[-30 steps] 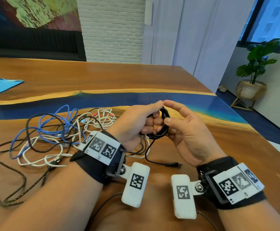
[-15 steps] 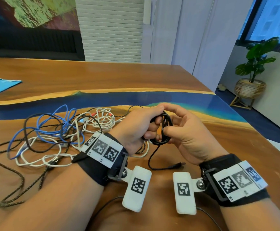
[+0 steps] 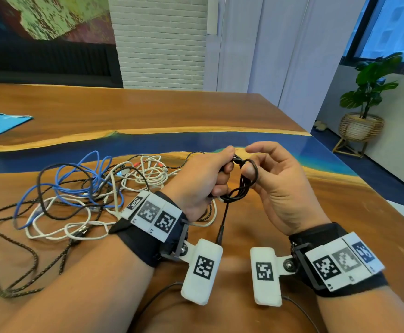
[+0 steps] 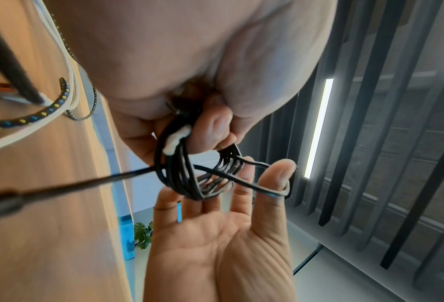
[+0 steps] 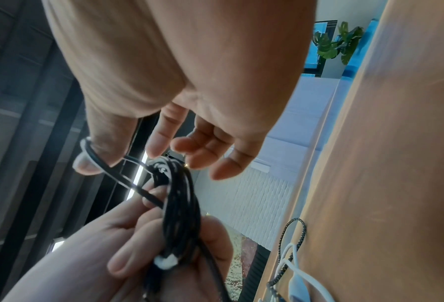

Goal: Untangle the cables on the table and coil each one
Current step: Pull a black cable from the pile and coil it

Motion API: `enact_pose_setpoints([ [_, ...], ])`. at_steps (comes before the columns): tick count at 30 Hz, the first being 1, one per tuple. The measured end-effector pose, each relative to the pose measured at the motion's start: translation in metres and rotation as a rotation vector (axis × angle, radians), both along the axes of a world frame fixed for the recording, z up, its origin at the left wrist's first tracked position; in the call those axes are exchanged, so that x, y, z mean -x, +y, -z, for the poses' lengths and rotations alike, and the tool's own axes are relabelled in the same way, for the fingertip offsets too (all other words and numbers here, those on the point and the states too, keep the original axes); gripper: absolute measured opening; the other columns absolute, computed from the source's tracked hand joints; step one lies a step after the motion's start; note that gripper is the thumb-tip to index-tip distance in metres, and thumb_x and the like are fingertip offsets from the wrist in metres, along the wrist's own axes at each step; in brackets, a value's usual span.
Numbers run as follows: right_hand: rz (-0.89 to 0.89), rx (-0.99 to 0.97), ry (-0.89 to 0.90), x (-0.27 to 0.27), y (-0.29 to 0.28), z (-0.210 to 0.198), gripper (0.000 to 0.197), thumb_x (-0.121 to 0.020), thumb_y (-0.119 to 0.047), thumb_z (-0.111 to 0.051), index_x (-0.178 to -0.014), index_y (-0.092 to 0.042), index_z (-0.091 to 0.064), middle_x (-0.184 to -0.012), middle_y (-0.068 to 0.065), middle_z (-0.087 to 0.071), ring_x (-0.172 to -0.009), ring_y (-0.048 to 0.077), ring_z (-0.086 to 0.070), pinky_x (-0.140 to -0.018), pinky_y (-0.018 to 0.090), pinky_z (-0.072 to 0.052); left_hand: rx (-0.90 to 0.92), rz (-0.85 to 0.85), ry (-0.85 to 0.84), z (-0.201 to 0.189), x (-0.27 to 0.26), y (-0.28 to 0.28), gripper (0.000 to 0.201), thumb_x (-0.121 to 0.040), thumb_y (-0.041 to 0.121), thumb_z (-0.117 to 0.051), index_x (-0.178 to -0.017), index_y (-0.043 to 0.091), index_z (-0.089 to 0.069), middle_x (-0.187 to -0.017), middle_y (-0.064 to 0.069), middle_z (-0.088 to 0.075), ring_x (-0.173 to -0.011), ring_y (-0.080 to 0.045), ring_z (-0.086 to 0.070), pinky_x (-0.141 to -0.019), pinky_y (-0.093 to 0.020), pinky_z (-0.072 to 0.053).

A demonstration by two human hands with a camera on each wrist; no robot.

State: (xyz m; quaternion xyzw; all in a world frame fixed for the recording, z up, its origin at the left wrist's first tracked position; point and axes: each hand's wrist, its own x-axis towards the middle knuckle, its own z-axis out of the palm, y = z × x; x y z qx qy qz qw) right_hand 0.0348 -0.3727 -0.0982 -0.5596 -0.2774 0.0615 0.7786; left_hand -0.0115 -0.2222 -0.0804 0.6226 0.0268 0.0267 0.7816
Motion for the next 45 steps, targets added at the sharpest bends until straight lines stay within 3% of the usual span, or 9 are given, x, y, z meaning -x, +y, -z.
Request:
enact_pose_setpoints([
  [7,-0.031,0.014,0.041,0.005,-0.005,-0.006,0.030,-0.089,-0.034,-0.057,-0.106,-0.019,-0.076,-0.095,0.012,-0.076,-0.091,0.025,-0.068,-0.083,0.042,-0.050,-0.144,-0.152,-0.042,-0.001,-0.003,0.009,0.038,-0.107,0.035,-0.045,-0.075,0.016,-0.048,-0.056,0.005,-0.028,-0.050,-0.012,-0.024,-0.051,-0.026,-0.025],
  [14,-0.147,0.147,0.048,0.006,0.003,-0.001,0.045,-0.071,-0.024,-0.077,-0.109,-0.007,-0.059,-0.096,0.015,-0.077,-0.094,0.028,-0.074,-0.078,0.035,-0.056,-0.184,-0.198,-0.045,0.003,-0.007,0.010,0.039,-0.107,0.040,-0.044,-0.075,0.017,-0.047,-0.057,0.002,-0.033,-0.048,-0.015,-0.030,-0.055,-0.030,-0.032],
  [18,-0.042,0.156,-0.002,0.006,-0.002,-0.008,0.013,-0.079,-0.020,-0.068,-0.086,-0.010,-0.072,-0.065,0.007,-0.064,-0.080,0.025,-0.065,-0.086,0.035,-0.056,-0.147,-0.220,-0.051,0.003,-0.009,0.012,0.040,-0.108,0.038,-0.044,-0.074,0.016,-0.047,-0.055,0.007,-0.029,-0.048,-0.012,-0.027,-0.049,-0.024,-0.029],
  [22,0.020,0.041,0.189,0.004,-0.009,-0.016,0.018,-0.093,-0.017,-0.062,-0.096,0.000,-0.066,-0.052,-0.002,-0.030,-0.045,0.012,-0.031,-0.047,0.025,-0.043,-0.157,-0.191,-0.059,0.002,-0.009,0.010,0.039,-0.108,0.036,-0.045,-0.074,0.015,-0.047,-0.054,0.008,-0.028,-0.048,-0.011,-0.025,-0.045,-0.021,-0.028],
  [26,0.065,0.139,0.210,-0.002,-0.015,-0.013,0.020,-0.100,-0.005,-0.056,-0.112,-0.002,-0.072,-0.059,-0.002,-0.041,-0.047,0.010,-0.024,-0.037,0.020,-0.019,-0.003,-0.149,-0.022,-0.001,-0.007,0.019,0.043,-0.108,0.041,-0.043,-0.072,0.018,-0.050,-0.055,0.008,-0.027,-0.048,-0.010,-0.020,-0.044,-0.020,-0.022],
  [31,0.269,0.306,-0.043,-0.006,-0.007,-0.004,0.020,-0.093,-0.002,-0.068,-0.087,-0.019,-0.079,-0.074,-0.001,-0.074,-0.067,0.009,-0.065,-0.063,0.022,-0.053,0.272,0.041,-0.030,-0.005,-0.001,0.011,0.045,-0.108,0.042,-0.042,-0.072,0.017,-0.049,-0.056,0.007,-0.019,-0.047,-0.009,-0.014,-0.053,-0.027,-0.008],
  [36,0.221,0.317,-0.059,0.002,0.008,0.006,0.017,-0.092,-0.008,-0.070,-0.087,-0.020,-0.081,-0.087,0.008,-0.078,-0.081,0.012,-0.067,-0.071,0.023,-0.055,0.208,0.027,-0.085,-0.004,-0.001,0.004,0.043,-0.109,0.041,-0.039,-0.076,0.014,-0.046,-0.061,0.003,-0.016,-0.049,-0.011,-0.017,-0.049,-0.024,-0.018],
  [40,0.103,0.169,0.111,0.004,0.012,0.007,0.018,-0.095,-0.004,-0.062,-0.092,-0.007,-0.079,-0.096,0.028,-0.073,-0.089,0.030,-0.068,-0.089,0.045,-0.054,0.047,-0.061,-0.142,-0.001,-0.002,0.001,0.044,-0.110,0.041,-0.036,-0.076,0.015,-0.044,-0.060,0.001,-0.019,-0.052,-0.016,-0.025,-0.058,-0.027,-0.033],
  [45,-0.061,0.008,0.270,0.009,0.013,0.003,0.029,-0.099,-0.010,-0.050,-0.109,0.008,-0.069,-0.089,0.018,-0.072,-0.087,0.026,-0.069,-0.091,0.040,-0.053,-0.108,-0.128,-0.180,0.003,-0.005,0.005,0.043,-0.110,0.041,-0.036,-0.079,0.014,-0.044,-0.054,0.005,-0.028,-0.052,-0.016,-0.036,-0.059,-0.028,-0.035],
])
